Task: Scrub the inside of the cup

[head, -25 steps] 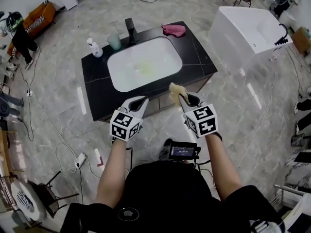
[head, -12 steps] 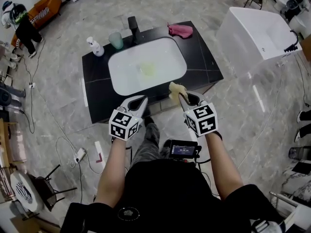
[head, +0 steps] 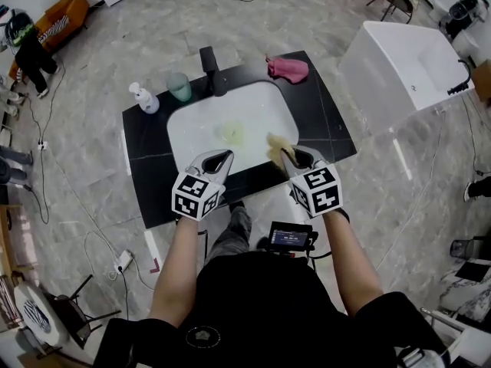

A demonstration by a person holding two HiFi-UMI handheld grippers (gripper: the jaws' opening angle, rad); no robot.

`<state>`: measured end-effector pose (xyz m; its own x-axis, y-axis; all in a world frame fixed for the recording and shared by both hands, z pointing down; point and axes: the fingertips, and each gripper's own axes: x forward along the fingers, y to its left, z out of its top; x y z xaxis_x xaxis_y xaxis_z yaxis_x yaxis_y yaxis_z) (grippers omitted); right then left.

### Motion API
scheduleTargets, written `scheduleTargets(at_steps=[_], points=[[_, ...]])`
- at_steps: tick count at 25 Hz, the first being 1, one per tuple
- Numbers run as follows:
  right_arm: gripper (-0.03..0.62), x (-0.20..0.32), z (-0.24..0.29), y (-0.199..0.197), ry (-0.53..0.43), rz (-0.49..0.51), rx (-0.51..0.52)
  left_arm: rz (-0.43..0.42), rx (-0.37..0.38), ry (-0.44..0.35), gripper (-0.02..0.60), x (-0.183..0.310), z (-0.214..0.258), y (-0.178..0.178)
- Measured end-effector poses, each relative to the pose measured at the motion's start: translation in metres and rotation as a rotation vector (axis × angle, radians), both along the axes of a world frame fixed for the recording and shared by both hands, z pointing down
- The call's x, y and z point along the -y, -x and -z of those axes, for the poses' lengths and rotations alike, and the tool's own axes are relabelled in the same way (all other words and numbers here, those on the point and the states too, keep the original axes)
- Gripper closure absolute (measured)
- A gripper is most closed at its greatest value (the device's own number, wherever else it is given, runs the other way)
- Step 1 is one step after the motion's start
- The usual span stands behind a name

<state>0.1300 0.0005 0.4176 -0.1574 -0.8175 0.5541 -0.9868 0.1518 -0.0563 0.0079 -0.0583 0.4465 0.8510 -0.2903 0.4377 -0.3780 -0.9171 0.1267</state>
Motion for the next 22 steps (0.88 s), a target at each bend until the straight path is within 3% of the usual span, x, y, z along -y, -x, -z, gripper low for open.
scheduleTargets(at_steps=[9, 17, 22], points=[[0.551, 0.090, 0.003, -0.005, 0.021, 0.003, -0.010, -0.006, -0.024, 0.032, 0.583, 0.089, -0.001, -0.012], [0.551, 0.124, -0.006, -0.005, 0.057, 0.037, -0.010, 0.007, -0.013, 0.081, 0.583, 0.112, -0.017, -0.013], [0.551, 0.141, -0.005, -0.007, 0.058, 0.098, -0.006, 0.077, -0.010, 0.088, 0.583, 0.124, -0.019, -0.011]])
